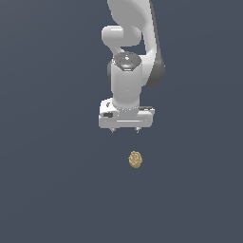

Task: Pick up the object and move it to a goal position.

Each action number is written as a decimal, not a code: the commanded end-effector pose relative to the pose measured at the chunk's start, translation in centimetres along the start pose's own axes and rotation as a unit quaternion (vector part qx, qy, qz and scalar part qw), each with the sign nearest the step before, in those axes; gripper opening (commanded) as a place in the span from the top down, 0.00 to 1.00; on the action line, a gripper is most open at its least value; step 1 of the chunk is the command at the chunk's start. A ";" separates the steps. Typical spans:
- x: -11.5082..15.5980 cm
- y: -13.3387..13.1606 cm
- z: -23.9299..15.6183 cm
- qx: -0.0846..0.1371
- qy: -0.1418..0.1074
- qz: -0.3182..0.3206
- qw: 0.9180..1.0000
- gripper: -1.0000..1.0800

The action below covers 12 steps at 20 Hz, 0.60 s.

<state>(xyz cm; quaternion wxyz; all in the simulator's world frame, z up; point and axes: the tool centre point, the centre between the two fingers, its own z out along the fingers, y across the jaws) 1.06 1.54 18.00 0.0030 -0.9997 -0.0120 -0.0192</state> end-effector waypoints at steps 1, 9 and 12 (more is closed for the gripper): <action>0.0 0.0 0.0 0.000 0.000 0.000 1.000 0.04; -0.9 -0.2 1.2 -0.012 -0.017 -0.002 1.000 0.04; -0.9 -0.2 1.2 -0.012 -0.017 -0.002 1.000 0.04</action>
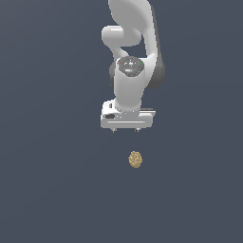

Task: Pick up the object and move it to a goal position.

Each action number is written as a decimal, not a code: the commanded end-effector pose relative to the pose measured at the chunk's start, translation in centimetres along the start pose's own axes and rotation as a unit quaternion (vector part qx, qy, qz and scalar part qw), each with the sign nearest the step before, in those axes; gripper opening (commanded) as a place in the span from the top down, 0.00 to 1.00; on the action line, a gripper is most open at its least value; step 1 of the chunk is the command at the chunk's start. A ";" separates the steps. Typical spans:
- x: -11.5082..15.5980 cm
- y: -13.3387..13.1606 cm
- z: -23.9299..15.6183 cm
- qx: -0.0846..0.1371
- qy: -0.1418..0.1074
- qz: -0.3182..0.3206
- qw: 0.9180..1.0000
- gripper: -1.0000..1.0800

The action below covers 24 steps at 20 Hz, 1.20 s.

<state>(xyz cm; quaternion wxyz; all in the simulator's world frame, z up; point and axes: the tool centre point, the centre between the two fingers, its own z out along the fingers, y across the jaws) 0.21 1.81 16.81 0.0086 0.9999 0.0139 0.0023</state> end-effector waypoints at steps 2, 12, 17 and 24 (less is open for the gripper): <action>0.0 0.1 -0.1 0.000 0.000 -0.001 1.000 0.04; 0.6 -0.2 0.4 0.001 0.000 0.028 1.000 0.04; 1.5 -0.6 1.0 0.003 -0.001 0.066 0.998 0.04; 3.2 -1.5 2.4 0.006 -0.002 0.145 0.989 0.04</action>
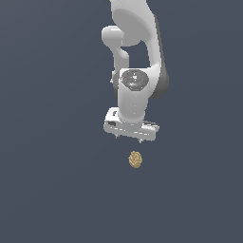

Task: Pick up the object and move it to a goal position.

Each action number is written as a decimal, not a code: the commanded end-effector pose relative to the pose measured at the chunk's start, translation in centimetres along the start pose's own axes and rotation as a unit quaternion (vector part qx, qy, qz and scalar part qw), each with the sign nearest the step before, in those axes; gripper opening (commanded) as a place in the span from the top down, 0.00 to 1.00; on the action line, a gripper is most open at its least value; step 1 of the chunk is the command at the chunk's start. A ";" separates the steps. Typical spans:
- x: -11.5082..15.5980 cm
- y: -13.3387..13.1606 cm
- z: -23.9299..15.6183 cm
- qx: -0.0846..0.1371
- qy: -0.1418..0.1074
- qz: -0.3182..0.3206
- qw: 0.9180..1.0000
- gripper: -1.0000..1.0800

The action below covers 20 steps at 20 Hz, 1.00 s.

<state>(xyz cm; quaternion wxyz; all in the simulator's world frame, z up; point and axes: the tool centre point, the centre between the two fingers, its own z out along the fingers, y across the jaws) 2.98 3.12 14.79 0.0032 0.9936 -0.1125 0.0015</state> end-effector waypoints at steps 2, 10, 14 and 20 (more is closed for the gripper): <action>0.8 -0.7 0.8 0.001 -0.001 0.045 0.999 0.04; 2.4 -2.5 2.8 0.003 -0.002 0.148 0.989 0.04; 3.1 -3.2 3.7 0.003 -0.002 0.191 0.982 0.04; 3.7 -4.1 4.6 0.003 -0.003 0.237 0.972 0.04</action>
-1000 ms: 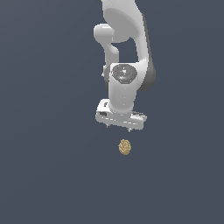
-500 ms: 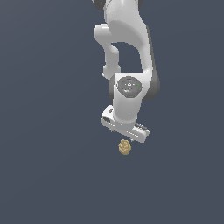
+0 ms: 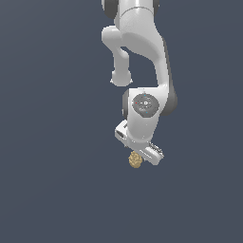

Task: Pick up the object and move it to a goal position.

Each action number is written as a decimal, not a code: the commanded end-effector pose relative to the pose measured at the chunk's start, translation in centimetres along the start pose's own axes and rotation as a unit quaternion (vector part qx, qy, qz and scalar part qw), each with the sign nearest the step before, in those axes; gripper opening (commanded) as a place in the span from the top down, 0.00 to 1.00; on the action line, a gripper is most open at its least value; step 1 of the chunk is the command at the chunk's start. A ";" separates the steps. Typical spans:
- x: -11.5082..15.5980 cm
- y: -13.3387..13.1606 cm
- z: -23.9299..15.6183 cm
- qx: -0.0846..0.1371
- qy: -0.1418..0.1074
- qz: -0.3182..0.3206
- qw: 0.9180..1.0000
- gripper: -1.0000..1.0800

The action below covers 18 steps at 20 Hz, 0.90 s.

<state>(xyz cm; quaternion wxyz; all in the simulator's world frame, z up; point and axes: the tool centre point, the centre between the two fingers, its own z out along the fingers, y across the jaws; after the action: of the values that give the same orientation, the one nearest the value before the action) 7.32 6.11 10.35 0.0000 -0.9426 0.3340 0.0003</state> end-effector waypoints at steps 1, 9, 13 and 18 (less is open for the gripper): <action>0.1 -0.4 0.3 0.000 0.000 0.017 1.000 0.04; 0.2 -0.8 0.8 0.000 0.000 0.037 0.999 0.04; 0.1 -0.8 1.1 0.000 0.000 0.035 0.999 0.04; 0.1 -0.7 3.4 0.000 0.000 0.037 0.999 0.04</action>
<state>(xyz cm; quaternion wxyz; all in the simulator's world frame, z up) 7.92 6.63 7.80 0.0004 -0.9299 0.3678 -0.0006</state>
